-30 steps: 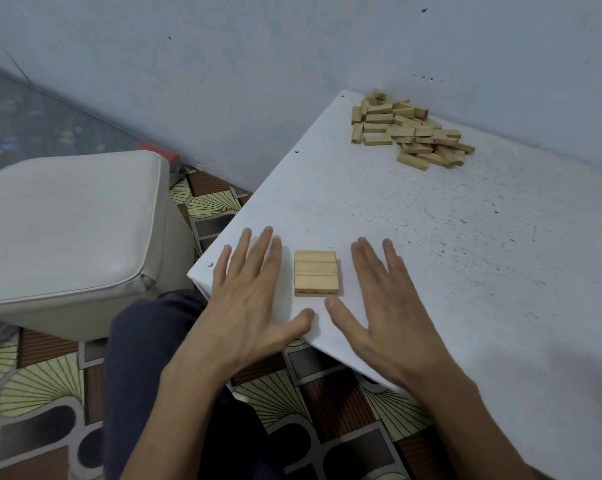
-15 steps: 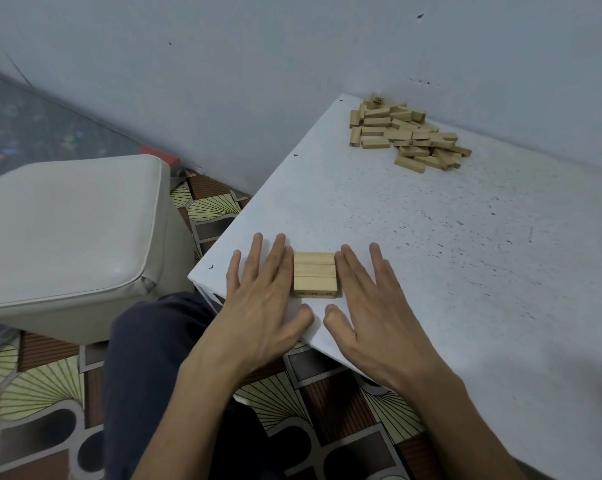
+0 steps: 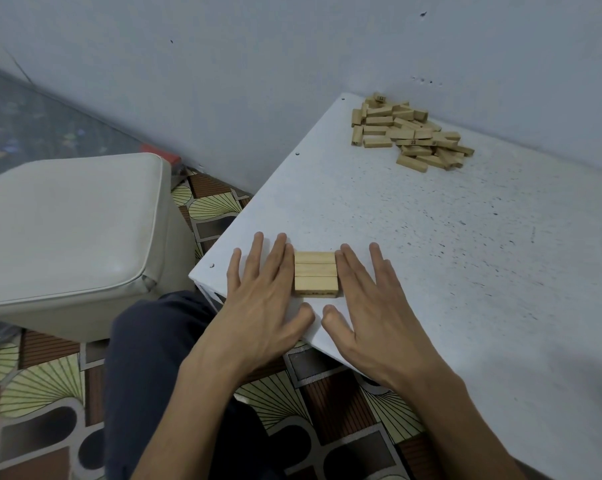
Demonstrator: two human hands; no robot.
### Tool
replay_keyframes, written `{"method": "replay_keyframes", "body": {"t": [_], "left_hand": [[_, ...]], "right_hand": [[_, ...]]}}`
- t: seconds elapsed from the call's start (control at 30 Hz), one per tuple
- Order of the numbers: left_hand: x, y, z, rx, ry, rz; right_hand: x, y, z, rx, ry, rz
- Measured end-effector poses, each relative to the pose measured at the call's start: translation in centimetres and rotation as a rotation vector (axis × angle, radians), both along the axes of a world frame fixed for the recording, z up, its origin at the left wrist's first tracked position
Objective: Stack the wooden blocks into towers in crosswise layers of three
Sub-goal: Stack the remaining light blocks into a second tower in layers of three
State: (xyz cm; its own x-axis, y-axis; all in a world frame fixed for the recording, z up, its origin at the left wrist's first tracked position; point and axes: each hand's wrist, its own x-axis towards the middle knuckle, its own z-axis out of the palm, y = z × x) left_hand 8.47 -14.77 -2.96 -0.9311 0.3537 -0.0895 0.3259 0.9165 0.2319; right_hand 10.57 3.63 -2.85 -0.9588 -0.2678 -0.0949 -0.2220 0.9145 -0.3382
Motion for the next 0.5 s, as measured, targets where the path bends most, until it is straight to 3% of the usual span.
{"method": "replay_keyframes", "body": {"t": [0.13,0.33,0.5], "left_hand": [[-0.2,-0.4,0.0,0.001,-0.028,-0.010],[-1.6,-2.5,2.0,0.165,-0.110,-0.036],[-5.2,-1.3,4.1,0.327,0.075,-0.057]], "right_hand": [[0.1,0.3,0.3,0.019,-0.013,-0.004],[-0.5,2.1,2.1,-0.067,-0.021,-0.073],[-3.1,4.1,3.1,-0.208,0.188,-0.230]]}}
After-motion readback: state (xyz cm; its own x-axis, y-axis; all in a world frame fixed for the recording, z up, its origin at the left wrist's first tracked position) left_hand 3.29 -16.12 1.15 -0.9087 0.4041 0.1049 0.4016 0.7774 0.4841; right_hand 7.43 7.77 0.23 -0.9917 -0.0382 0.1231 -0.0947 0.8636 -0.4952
